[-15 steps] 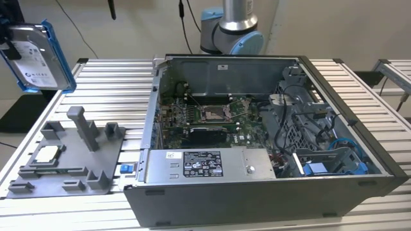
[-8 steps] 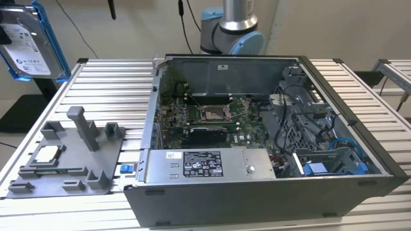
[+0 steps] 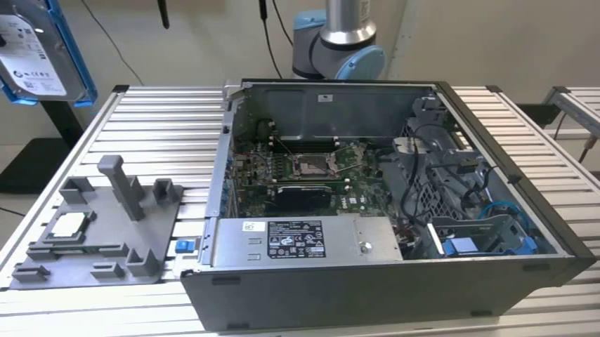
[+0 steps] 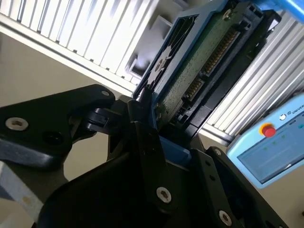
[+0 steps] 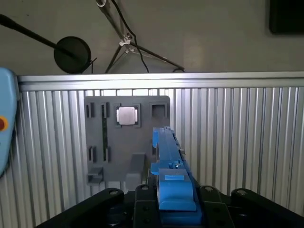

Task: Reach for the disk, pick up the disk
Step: 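Pick up the disk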

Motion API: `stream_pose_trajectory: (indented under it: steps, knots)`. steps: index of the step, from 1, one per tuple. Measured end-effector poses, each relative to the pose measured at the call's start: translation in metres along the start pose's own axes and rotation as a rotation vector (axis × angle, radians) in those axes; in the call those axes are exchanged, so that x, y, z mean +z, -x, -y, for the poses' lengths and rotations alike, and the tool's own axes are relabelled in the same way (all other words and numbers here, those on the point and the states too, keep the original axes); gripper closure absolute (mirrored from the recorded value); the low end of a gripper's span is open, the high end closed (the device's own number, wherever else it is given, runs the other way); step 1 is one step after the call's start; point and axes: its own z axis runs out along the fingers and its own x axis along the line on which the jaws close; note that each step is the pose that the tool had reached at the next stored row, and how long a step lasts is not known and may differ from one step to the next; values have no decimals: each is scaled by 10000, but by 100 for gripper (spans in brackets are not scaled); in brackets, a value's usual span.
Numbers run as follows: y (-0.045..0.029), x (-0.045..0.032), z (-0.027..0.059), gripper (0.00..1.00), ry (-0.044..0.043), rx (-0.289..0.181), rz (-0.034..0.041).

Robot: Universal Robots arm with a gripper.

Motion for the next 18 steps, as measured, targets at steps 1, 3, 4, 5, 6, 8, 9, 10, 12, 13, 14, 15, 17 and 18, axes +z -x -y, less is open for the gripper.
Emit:
stream_pose_trajectory:
  steps: [1, 3, 4, 5, 6, 8, 9, 10, 12, 13, 14, 15, 17, 18]
  knots:
    - [1, -21, 1, 100, 1, -2, 0]
    - [1, -55, 3, 100, -5, -6, 2]
    - [1, -68, 4, 100, -14, -8, 2]
    - [1, -79, 5, 100, -26, -9, 1]
    - [1, -85, 5, 100, -64, -10, 3]
    - [2, -92, 6, 100, -149, -10, 6]
    - [2, -98, 6, 100, -150, -11, 6]
    - [2, -112, 7, 100, -151, -11, 6]
    - [3, -166, 9, 100, -152, -11, 6]
    - [4, -193, 11, 100, -152, -10, 6]
    - [4, -227, 13, 100, -154, -11, 6]
    - [5, -265, 15, 100, -152, -11, 6]
    - [6, -323, 19, 100, -152, -10, 6]
    - [7, -344, 21, 100, -151, -10, 5]
